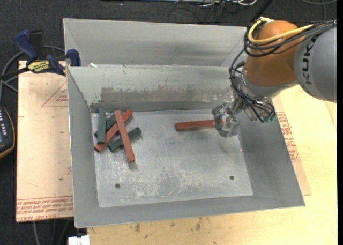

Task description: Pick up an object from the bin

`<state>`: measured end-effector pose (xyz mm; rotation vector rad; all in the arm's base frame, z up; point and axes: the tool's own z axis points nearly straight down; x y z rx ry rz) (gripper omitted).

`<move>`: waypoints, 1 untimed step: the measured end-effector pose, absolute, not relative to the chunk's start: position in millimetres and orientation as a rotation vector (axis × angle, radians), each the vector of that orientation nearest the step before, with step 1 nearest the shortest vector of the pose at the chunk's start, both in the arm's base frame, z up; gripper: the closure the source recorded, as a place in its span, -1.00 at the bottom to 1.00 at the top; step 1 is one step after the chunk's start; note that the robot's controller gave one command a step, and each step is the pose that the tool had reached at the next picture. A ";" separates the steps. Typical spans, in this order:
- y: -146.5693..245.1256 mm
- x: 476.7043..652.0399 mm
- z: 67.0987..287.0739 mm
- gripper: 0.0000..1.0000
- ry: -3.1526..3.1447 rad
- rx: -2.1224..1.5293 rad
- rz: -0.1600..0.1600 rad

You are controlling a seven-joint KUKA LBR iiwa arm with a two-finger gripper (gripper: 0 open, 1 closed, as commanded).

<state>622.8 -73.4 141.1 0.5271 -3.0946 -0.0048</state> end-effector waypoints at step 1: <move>-74.0 624.1 143.3 -1.00 -3.100 0.526 -0.002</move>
Offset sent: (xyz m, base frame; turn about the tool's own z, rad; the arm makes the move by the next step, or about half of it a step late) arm 0.0000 0.0000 0.0000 0.0000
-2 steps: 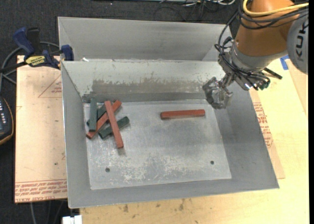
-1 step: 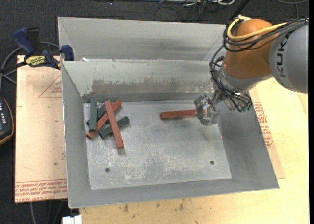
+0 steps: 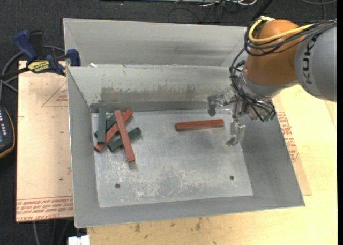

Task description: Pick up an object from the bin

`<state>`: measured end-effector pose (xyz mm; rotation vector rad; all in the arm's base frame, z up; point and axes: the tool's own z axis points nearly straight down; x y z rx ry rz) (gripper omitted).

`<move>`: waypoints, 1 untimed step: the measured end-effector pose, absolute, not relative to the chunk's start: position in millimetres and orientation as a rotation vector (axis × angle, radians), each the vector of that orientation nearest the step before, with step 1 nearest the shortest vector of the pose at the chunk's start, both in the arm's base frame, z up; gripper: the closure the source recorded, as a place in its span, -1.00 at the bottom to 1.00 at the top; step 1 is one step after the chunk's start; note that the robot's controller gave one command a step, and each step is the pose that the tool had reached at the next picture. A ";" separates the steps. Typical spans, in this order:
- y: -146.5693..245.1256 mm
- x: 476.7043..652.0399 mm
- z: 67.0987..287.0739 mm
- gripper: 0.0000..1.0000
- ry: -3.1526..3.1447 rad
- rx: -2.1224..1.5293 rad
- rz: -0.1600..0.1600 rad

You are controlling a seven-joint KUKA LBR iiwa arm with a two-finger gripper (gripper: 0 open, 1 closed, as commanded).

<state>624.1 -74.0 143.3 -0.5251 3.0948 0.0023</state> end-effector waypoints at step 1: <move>-53.9 645.9 65.2 -1.00 3.090 -0.575 0.006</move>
Offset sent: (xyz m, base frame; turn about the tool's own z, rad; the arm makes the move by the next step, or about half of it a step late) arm 0.0223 0.0176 -0.0733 -0.0301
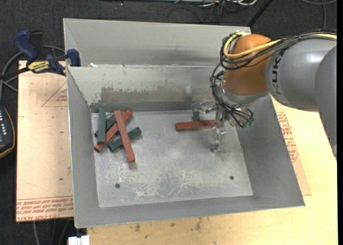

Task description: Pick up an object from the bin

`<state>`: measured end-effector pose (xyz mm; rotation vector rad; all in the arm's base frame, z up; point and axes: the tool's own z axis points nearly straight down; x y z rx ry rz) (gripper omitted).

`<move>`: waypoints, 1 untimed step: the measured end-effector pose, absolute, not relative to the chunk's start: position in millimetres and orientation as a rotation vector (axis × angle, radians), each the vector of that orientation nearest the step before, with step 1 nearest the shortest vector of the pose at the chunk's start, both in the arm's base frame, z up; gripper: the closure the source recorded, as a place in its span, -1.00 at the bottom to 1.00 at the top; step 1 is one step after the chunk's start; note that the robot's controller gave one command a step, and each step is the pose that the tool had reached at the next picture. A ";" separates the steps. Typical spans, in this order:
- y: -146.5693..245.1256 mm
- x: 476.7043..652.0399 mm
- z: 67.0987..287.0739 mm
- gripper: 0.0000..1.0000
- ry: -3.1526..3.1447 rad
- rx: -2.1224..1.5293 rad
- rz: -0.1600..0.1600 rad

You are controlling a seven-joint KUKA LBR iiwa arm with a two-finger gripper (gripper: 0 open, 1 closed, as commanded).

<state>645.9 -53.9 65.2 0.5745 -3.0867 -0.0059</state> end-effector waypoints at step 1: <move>-55.5 647.5 70.8 1.00 -3.093 0.571 -0.002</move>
Offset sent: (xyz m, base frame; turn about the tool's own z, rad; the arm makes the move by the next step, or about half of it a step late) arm 0.0000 0.0000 0.0000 0.0000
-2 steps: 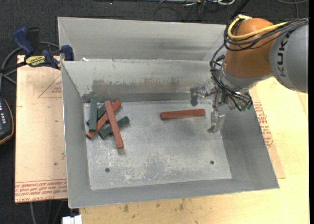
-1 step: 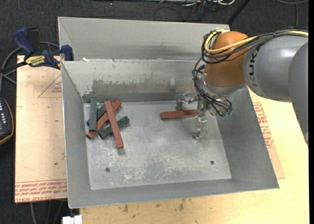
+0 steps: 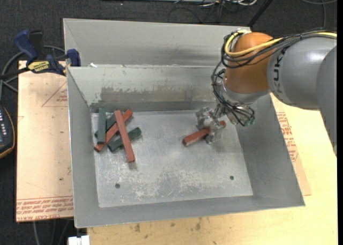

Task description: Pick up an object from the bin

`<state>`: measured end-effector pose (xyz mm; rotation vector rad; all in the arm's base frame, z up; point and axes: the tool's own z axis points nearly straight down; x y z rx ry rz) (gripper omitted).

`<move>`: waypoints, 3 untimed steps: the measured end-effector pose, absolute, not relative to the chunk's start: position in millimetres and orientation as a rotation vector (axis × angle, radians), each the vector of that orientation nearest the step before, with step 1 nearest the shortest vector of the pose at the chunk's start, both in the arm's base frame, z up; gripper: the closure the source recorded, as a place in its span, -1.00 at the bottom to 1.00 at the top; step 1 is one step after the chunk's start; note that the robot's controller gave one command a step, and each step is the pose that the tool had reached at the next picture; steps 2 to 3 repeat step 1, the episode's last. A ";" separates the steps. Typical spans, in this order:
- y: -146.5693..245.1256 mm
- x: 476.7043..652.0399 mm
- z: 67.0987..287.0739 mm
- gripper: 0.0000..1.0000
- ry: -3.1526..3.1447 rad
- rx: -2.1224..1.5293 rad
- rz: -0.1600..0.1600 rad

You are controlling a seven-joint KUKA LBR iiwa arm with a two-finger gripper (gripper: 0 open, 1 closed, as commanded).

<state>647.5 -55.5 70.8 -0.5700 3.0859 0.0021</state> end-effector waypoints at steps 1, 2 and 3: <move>-32.9 640.6 249.1 1.00 3.067 -0.616 -0.003; -32.9 640.6 249.1 1.00 3.067 -0.616 -0.003; -32.9 640.6 249.1 1.00 3.067 -0.616 -0.003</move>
Offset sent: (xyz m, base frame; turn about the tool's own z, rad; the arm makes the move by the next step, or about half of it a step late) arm -0.0093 0.0219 0.1725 -0.0306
